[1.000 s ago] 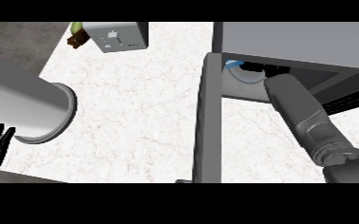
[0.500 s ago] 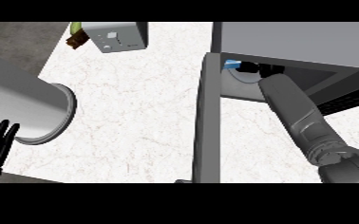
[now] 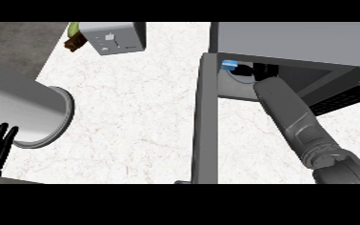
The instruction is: Pick up the milk, place it into the microwave and close the microwave
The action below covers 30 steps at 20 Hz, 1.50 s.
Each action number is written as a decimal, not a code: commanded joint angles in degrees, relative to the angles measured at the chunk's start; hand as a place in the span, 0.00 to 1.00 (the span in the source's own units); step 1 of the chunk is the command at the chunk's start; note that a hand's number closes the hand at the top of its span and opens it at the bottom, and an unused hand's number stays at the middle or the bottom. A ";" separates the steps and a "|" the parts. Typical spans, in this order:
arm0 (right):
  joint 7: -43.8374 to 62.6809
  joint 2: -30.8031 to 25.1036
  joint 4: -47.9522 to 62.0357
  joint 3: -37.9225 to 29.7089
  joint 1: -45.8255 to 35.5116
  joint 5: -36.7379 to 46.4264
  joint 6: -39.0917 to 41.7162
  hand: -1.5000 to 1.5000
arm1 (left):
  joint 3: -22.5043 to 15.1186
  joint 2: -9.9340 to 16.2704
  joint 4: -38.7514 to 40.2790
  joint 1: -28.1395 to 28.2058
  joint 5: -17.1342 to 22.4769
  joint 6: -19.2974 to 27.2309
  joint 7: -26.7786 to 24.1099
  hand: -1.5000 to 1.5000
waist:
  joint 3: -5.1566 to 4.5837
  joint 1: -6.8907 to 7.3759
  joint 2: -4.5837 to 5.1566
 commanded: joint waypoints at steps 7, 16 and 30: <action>-4.85 0.12 -2.78 -3.09 3.72 -2.75 5.17 0.00 | 0.38 -1.38 -2.00 2.83 -1.37 0.07 -1.84 0.00 | -0.01 -1.69 -1.11; -12.16 0.37 -5.31 -6.24 8.11 -6.13 19.45 0.00 | -1.48 -4.44 -5.64 9.02 -1.53 -2.45 -2.78 0.00 | -0.08 -3.36 -2.00; -19.88 8.11 -10.23 -7.05 20.04 -9.67 36.69 0.00 | -11.58 -6.72 -8.18 9.69 -4.24 -5.92 0.25 0.00 | -0.22 -6.80 -3.11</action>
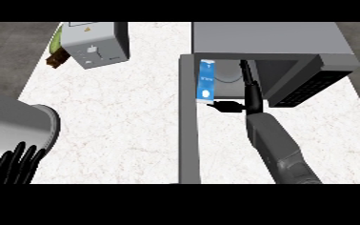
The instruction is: Pick up the milk, place it into the microwave and close the microwave
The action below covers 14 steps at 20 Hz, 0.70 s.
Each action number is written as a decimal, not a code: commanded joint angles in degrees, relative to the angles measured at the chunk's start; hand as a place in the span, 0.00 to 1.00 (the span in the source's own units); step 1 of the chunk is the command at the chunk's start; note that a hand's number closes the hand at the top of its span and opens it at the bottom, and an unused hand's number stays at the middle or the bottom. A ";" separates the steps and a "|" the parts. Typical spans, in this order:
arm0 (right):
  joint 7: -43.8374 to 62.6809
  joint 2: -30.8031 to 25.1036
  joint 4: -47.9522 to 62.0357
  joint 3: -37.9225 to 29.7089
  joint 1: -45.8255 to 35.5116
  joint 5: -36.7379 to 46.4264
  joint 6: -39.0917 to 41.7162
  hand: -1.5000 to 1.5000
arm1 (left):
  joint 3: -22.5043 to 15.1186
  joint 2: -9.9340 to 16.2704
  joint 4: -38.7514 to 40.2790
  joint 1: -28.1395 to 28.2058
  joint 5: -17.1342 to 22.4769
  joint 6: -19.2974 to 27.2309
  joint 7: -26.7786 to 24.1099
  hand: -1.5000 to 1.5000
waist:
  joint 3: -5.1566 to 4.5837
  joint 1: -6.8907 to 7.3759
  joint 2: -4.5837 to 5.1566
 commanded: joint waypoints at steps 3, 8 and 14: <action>-2.34 2.38 -5.55 1.97 6.33 -1.27 11.43 0.00 | -3.24 -0.87 -1.05 0.53 -1.22 -1.99 0.29 0.00 | -0.10 -1.44 -0.64; -2.88 2.46 -13.48 5.69 14.90 -3.10 14.11 0.00 | -10.66 -0.89 -6.41 3.44 -1.39 -1.50 3.63 0.00 | -0.12 -1.92 -0.94; -3.26 -0.52 -26.81 7.65 29.29 -4.46 19.30 0.00 | -14.24 -0.90 -2.94 -2.44 -9.49 -0.80 3.33 1.00 | -0.13 -2.58 -0.75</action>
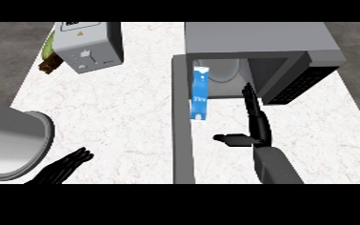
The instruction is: Pick up the milk, place it into the microwave and close the microwave
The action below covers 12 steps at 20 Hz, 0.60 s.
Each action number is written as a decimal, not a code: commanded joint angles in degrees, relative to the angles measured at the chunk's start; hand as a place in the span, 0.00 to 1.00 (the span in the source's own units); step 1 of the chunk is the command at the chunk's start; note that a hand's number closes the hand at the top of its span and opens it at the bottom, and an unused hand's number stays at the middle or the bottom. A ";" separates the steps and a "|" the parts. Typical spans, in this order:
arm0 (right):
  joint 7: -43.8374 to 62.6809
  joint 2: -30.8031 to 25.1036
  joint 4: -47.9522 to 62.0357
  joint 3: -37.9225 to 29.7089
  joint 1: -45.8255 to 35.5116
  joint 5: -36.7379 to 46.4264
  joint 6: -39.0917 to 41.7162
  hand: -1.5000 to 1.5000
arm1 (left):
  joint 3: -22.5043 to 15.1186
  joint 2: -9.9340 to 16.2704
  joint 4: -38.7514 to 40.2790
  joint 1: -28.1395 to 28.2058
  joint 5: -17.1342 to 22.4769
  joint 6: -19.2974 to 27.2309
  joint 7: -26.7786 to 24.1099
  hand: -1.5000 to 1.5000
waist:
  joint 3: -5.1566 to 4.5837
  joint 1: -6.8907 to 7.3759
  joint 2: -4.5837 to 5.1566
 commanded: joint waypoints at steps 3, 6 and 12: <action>2.25 -2.34 -16.35 1.96 14.18 -3.34 7.53 0.00 | -8.09 -0.23 2.01 -4.59 -6.24 5.31 1.01 1.00 | -0.02 -0.26 0.15; 8.15 -3.56 -30.23 3.89 20.73 -4.91 8.59 1.00 | -5.14 0.66 3.51 -7.84 -6.11 3.49 2.47 1.00 | -0.06 -0.41 0.15; 12.31 -6.79 -43.23 1.52 30.80 -10.64 11.93 0.00 | -14.70 -0.23 8.86 -16.42 -16.65 12.13 2.21 1.00 | 0.01 0.15 0.45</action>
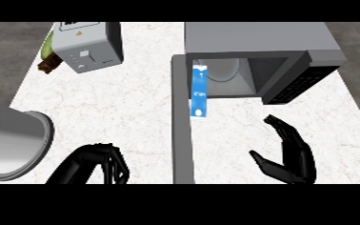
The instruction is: Pick up the milk, place it into the microwave and close the microwave
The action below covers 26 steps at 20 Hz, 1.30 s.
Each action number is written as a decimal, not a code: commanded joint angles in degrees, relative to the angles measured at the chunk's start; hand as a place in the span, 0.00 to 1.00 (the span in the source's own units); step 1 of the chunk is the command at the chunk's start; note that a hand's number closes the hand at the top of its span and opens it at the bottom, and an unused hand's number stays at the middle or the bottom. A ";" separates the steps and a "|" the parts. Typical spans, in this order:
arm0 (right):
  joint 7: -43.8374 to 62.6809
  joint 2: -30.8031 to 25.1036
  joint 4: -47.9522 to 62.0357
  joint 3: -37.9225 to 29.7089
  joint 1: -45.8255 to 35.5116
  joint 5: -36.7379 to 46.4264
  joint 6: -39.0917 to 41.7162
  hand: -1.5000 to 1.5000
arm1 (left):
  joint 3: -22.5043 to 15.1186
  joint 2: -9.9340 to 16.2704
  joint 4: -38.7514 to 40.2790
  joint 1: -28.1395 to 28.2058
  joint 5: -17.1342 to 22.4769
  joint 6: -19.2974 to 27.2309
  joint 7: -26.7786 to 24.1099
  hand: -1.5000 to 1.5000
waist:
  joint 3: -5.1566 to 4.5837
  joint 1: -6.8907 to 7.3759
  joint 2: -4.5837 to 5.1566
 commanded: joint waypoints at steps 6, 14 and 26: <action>8.48 -3.61 -18.54 -3.14 10.27 -5.78 1.41 0.00 | -10.47 -0.07 16.60 -17.11 -8.29 12.71 -1.31 1.00 | 0.03 0.62 0.30; 9.00 -8.02 -22.67 -6.54 11.28 -6.55 3.90 0.00 | -23.76 -0.06 30.95 -31.95 -8.18 23.01 0.40 1.00 | 0.04 -0.04 0.43; 19.39 -12.26 -34.29 -6.58 8.03 -13.65 8.72 0.00 | -44.17 -0.05 51.25 -48.07 10.89 39.43 3.90 1.00 | -0.09 -3.84 1.21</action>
